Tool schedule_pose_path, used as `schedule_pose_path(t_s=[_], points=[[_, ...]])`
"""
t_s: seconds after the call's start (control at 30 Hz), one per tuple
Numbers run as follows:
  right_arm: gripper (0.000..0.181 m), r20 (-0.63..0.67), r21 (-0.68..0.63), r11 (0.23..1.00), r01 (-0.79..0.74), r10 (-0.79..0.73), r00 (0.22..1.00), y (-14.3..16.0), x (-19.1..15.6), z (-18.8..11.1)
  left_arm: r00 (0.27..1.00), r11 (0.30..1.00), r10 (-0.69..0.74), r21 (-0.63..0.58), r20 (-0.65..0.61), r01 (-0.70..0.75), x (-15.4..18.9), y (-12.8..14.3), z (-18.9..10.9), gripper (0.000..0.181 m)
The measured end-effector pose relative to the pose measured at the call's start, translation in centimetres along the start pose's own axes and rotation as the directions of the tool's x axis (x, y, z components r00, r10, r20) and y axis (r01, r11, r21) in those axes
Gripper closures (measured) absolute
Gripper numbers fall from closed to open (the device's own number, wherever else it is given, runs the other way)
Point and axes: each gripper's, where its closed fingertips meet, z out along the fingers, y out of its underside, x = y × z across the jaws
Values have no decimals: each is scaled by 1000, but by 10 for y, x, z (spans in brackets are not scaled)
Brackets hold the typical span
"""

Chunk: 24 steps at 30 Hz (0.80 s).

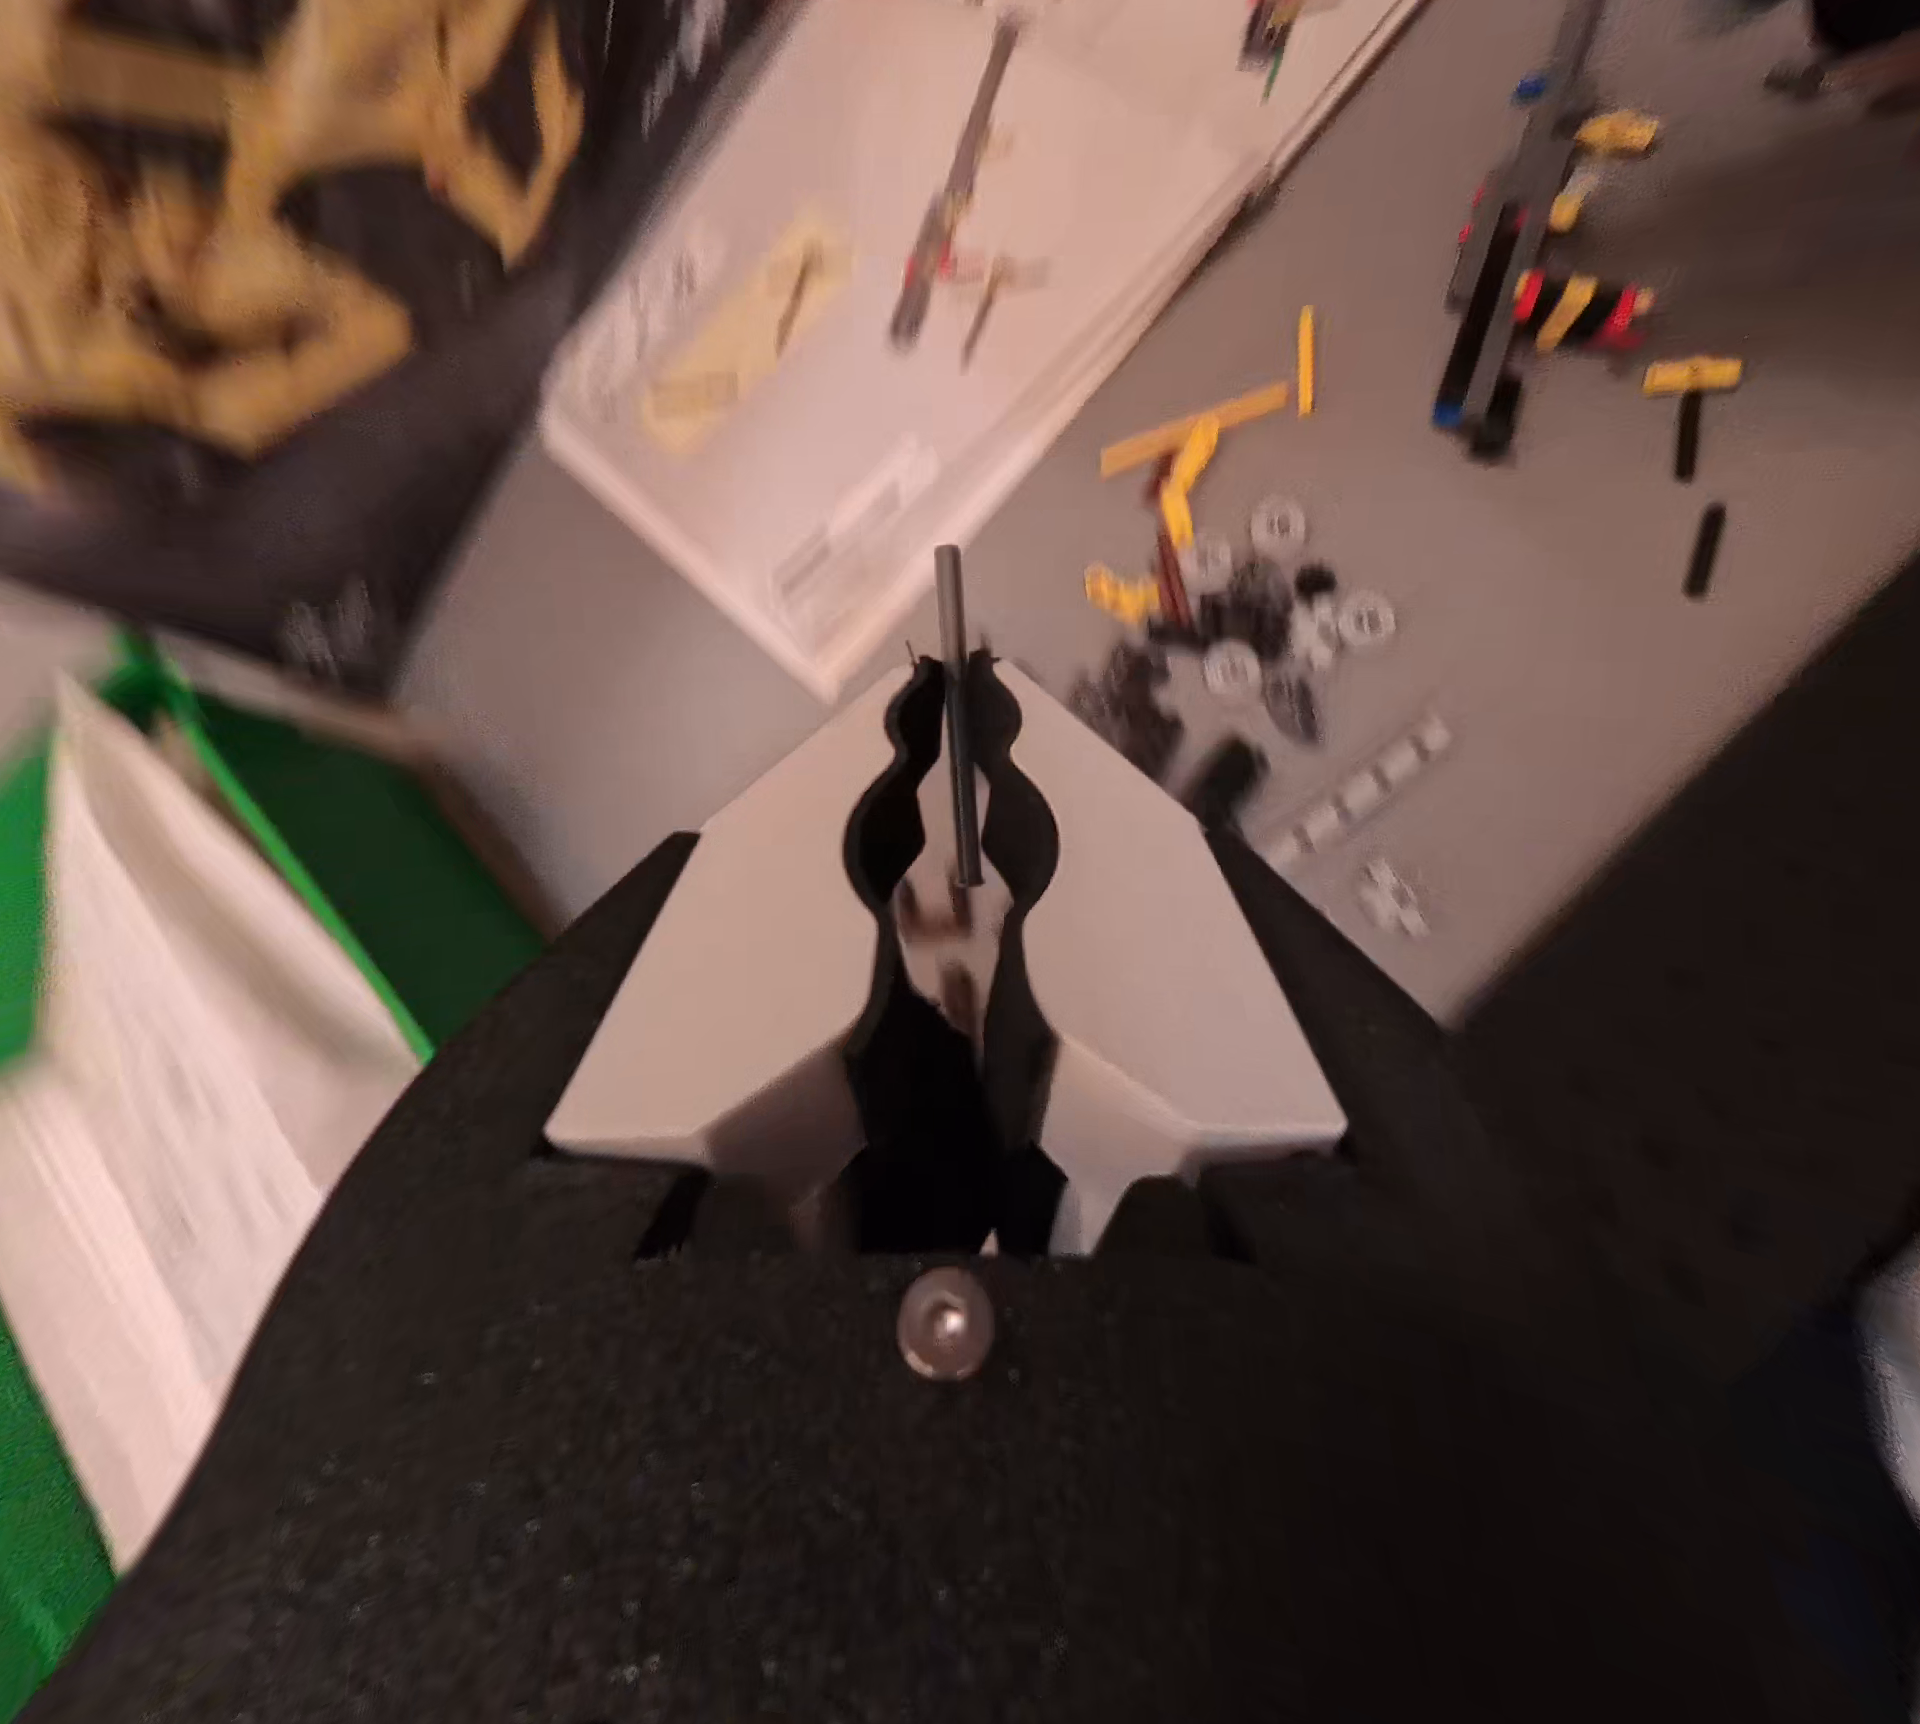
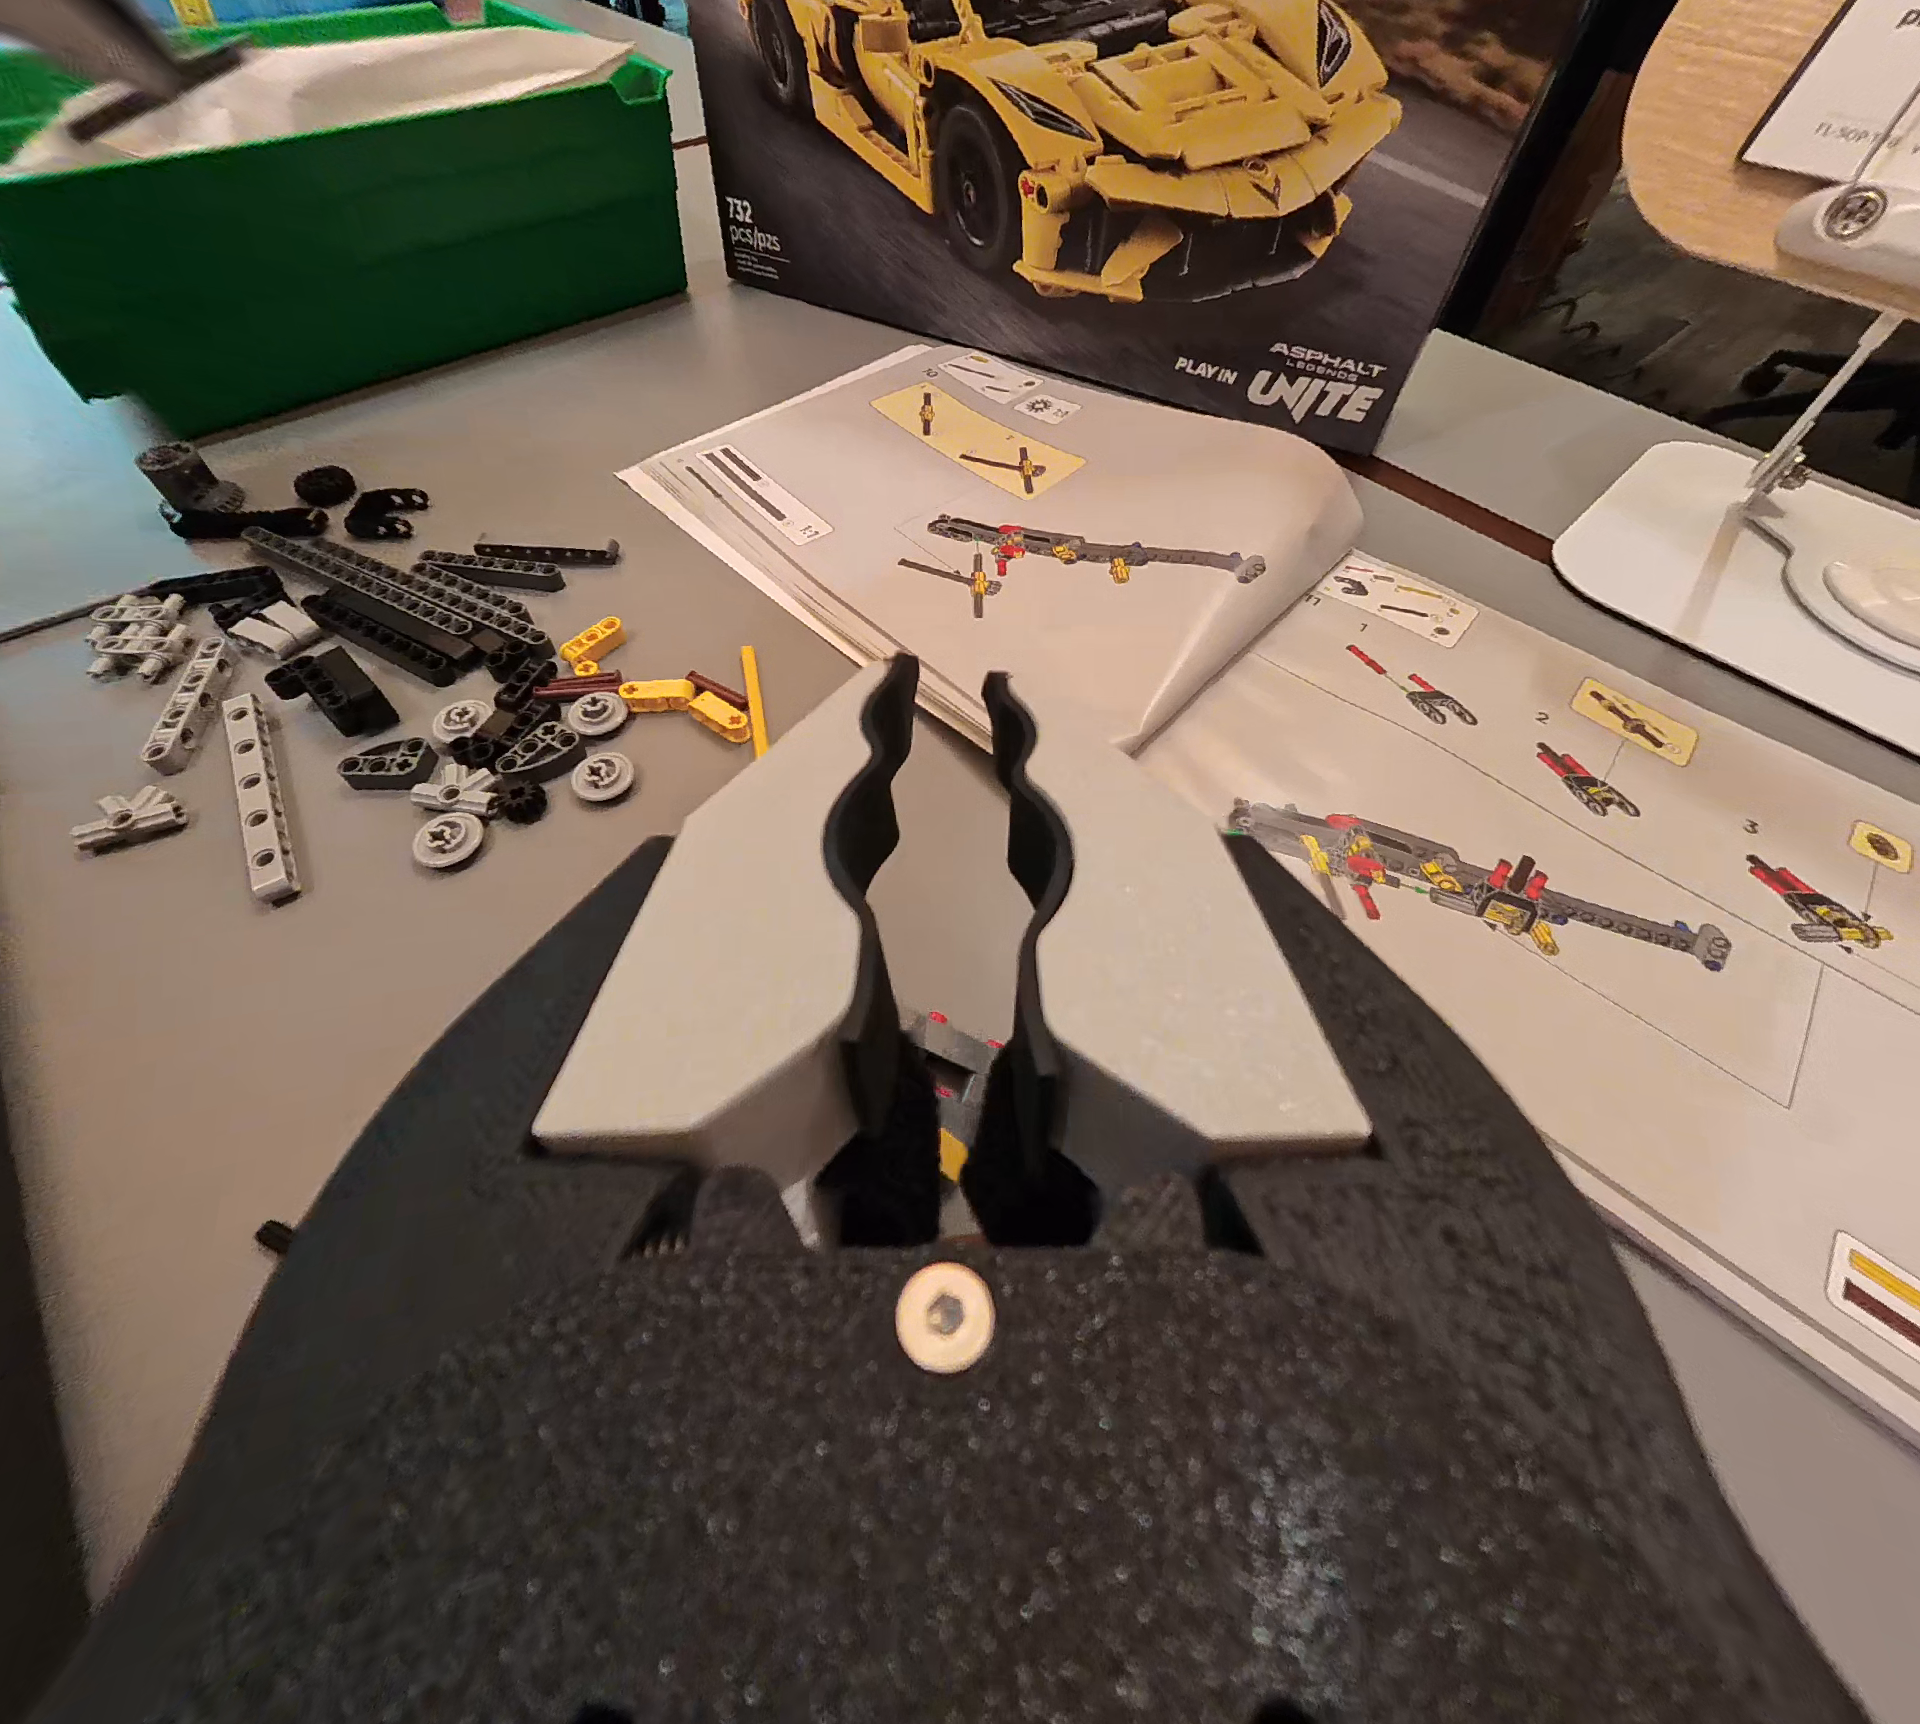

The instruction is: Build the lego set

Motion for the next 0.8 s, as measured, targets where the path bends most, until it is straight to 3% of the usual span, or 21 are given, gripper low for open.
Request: schedule_pose_path(t_s=[0.07, 0.13, 0.2, 0.3, 0.37, 0.53, 0.8], points=[[168, 19, -1, 1000, -10, 10, 1000, 1, -4, 0, 983, 987, 162, 3, -87, -163, -1, -48, 36, 178], [167, 32, -13, 1000, -13, 13, 999, 5, -7, 1, 919, 943, 298, -68, -259, -326, 5, -63, 84, 178], [167, 45, -23, 1000, -11, 12, 999, 9, -11, 2, 816, 863, 365, -165, -448, -477, 6, -49, 123, 179], [167, 64, -18, 1000, -2, 4, 998, 7, -16, 2, 712, 721, 398, -282, -579, -633, -18, -17, 166, 179], [167, 69, -18, 1000, 13, -12, 998, 6, -19, 1, 664, 674, 370, -304, -650, -674, -25, -3, 177, 179], [168, 56, -25, 999, 30, -29, 998, 8, -16, 1, 618, 669, 328, -286, -715, -686, -17, 3, 185, 179], [167, 67, -12, 1000, 11, -10, 998, 5, -16, -1, 633, 618, 363, -332, -683, -712, -37, 26, 186, 179]])
